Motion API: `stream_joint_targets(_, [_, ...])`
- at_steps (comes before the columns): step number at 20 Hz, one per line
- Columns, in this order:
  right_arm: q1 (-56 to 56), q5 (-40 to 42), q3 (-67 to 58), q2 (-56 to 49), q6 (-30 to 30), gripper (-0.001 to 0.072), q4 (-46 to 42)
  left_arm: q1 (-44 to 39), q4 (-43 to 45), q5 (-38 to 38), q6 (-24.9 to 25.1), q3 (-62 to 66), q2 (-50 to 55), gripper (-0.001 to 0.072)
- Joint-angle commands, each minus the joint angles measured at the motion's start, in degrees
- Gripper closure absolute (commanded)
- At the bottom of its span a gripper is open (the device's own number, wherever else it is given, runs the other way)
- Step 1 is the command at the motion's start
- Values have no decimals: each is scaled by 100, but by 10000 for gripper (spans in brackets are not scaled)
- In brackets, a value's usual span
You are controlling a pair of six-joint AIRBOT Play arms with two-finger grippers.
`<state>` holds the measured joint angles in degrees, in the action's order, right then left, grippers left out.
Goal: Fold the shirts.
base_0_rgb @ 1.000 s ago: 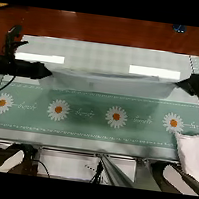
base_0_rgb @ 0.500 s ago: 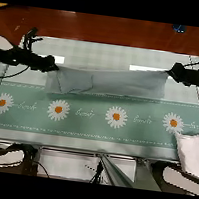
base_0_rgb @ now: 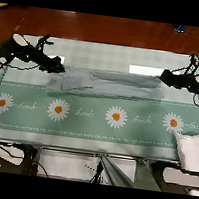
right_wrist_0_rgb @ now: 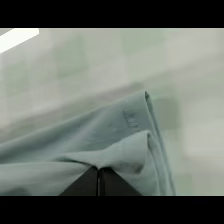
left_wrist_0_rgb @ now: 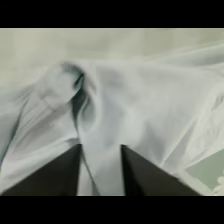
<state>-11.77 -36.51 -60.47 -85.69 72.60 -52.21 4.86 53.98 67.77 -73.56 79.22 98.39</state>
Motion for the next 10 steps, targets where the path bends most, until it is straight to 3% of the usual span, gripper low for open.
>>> stream_joint_targets(1, [20, -87, -4, -81, -4, 668, -654, 129, 199, 332, -20, 72, 177, 275])
stream_joint_targets(3, [20, -227, -4, -74, -83, 345, -831, 310, 195, 584, -20, 74, 149, 262])
stream_joint_targets(6, [4, -629, -7, 50, -354, 328, -1600, 621, 192, 1119, -20, 74, 116, 263])
stream_joint_targets(8, [2, -809, -4, 238, 7, 320, -2494, 785, 192, 1410, -20, 74, 96, 263])
stream_joint_targets(9, [-24, -833, -4, 321, 398, 198, -2903, 835, 186, 1484, -17, 72, 70, 263])
stream_joint_targets(10, [-109, -833, -4, 356, 728, 148, -2953, 866, 166, 1519, -17, 72, 37, 263])
